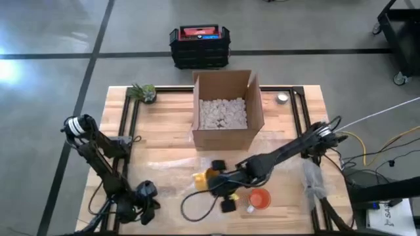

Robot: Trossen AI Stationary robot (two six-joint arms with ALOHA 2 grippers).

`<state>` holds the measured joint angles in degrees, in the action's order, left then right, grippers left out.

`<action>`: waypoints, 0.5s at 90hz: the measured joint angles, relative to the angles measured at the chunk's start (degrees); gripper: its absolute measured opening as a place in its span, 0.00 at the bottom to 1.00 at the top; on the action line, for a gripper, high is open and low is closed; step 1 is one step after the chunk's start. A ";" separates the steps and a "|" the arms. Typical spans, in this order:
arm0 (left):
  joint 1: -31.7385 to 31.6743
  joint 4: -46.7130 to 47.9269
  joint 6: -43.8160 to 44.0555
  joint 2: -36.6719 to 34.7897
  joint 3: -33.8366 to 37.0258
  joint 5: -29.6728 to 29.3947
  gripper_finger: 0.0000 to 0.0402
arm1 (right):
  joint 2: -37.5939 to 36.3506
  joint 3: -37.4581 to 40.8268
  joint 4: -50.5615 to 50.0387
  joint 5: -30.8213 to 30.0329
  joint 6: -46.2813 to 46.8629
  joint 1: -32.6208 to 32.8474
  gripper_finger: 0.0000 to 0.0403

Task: Wrap mug
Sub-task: Wrap the yellow mug with bubble wrap

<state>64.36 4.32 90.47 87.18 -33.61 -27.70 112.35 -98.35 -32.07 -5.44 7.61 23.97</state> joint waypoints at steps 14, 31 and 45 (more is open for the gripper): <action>-0.38 -0.12 -0.03 0.00 0.00 -0.37 0.09 | 11.05 -12.73 -1.66 -1.12 -3.90 -0.81 0.02; -0.53 -0.11 -1.39 -0.06 0.00 -0.40 0.09 | 23.41 -28.26 -8.41 -0.08 -5.53 -2.81 0.02; -0.53 -0.07 -1.46 -0.15 -0.46 -0.37 0.09 | 30.21 -36.59 -13.33 1.87 -5.77 -3.67 0.02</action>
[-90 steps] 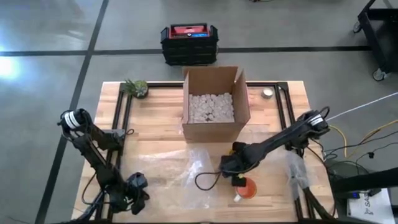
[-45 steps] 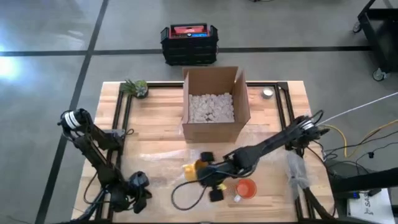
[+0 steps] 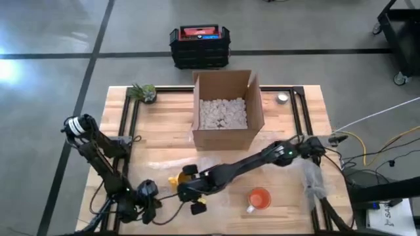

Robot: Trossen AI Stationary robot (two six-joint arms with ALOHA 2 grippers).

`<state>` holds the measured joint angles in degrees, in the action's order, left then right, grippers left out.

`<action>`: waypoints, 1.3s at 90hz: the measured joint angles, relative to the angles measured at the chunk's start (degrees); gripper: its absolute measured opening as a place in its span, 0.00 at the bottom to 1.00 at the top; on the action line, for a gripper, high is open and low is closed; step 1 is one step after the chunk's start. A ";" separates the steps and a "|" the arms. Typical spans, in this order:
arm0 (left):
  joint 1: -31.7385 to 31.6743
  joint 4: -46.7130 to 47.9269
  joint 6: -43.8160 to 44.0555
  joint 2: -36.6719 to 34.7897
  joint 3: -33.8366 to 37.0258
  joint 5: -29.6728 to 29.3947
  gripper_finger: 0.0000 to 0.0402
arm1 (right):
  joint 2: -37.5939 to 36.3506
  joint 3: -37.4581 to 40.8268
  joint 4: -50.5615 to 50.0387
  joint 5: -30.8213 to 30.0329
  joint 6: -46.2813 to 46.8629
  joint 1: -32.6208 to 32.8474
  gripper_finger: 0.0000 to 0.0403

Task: Wrap mug
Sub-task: Wrap the yellow mug with bubble wrap

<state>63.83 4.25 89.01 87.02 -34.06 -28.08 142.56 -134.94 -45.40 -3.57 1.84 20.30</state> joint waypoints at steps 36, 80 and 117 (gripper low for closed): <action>-0.59 0.02 -0.94 -0.24 -0.46 0.02 0.09 | 0.07 1.10 2.97 1.92 -0.72 -0.22 0.18; -0.59 0.03 -1.07 -1.91 -0.46 0.05 0.09 | -9.46 0.97 -13.50 3.46 0.80 0.26 0.54; -0.68 0.04 -1.73 -1.95 -0.46 0.00 0.09 | -8.79 10.57 -13.26 3.59 8.39 9.69 0.50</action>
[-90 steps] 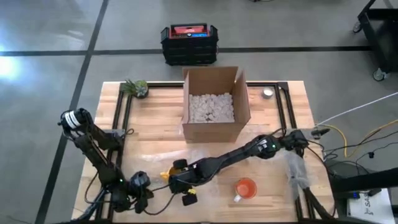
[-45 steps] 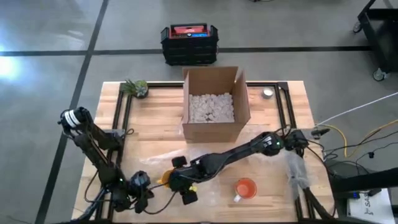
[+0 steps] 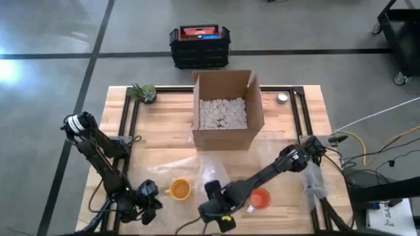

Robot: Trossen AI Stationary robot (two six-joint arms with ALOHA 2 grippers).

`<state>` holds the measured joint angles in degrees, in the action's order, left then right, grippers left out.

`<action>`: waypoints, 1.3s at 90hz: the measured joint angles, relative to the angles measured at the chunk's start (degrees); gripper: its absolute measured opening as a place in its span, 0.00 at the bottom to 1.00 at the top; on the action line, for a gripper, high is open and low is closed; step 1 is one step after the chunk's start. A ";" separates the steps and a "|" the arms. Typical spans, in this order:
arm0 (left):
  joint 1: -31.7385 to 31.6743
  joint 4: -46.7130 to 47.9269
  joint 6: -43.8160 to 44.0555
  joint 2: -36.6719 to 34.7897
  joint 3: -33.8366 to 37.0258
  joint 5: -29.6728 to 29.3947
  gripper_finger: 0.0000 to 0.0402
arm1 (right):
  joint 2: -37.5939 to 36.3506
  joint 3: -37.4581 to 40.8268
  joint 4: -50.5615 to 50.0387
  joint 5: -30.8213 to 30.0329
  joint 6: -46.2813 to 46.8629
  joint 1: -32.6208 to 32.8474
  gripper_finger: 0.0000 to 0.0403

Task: Wrap mug
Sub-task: Wrap the yellow mug with bubble wrap

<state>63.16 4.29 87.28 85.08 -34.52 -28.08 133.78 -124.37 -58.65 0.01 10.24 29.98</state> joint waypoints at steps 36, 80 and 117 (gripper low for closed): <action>0.00 -0.22 -1.57 -0.02 0.00 0.48 0.09 | -0.04 4.84 6.35 -10.07 13.71 3.02 0.42; 0.00 -1.75 -1.54 -0.04 0.02 0.13 0.09 | 2.85 6.31 13.32 -18.03 20.01 5.73 0.32; -0.04 -2.25 -2.77 -0.04 0.04 0.00 0.09 | 4.76 0.73 9.48 -28.54 18.26 6.11 0.03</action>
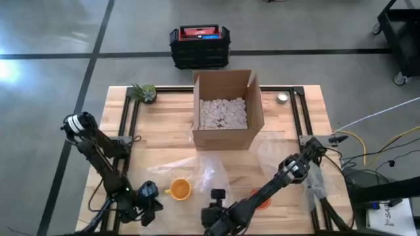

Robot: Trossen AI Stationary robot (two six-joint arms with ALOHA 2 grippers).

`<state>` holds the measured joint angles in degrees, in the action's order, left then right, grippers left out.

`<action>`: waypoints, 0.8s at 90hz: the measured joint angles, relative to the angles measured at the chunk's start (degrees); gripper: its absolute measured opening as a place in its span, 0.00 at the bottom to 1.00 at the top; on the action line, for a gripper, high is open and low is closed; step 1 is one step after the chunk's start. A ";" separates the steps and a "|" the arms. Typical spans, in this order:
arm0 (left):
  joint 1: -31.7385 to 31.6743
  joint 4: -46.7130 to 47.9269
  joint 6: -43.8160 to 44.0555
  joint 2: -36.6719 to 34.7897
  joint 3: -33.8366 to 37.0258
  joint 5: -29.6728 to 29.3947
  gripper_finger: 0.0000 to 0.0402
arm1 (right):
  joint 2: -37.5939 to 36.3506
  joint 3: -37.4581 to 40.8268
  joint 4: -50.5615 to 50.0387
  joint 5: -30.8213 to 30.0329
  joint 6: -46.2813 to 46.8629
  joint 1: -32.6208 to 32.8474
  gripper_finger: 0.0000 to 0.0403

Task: Wrap mug
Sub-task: Wrap the yellow mug with bubble wrap

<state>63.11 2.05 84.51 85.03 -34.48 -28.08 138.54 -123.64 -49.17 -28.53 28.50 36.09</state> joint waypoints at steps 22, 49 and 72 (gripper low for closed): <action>0.00 -0.11 0.00 -0.19 0.00 -0.03 0.09 | -0.41 -10.45 -1.00 -8.61 -8.93 -1.16 0.01; 0.05 -0.11 -5.57 -5.90 0.00 -1.95 0.09 | -0.67 -11.21 9.94 -11.78 -19.84 -3.20 0.00; 0.00 0.13 -13.69 -12.34 0.00 -8.85 0.09 | -0.50 -11.16 19.36 -11.20 -26.56 -4.78 0.00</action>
<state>63.11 2.18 70.82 72.69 -34.48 -36.92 138.04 -134.80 -29.81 -39.73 1.94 31.31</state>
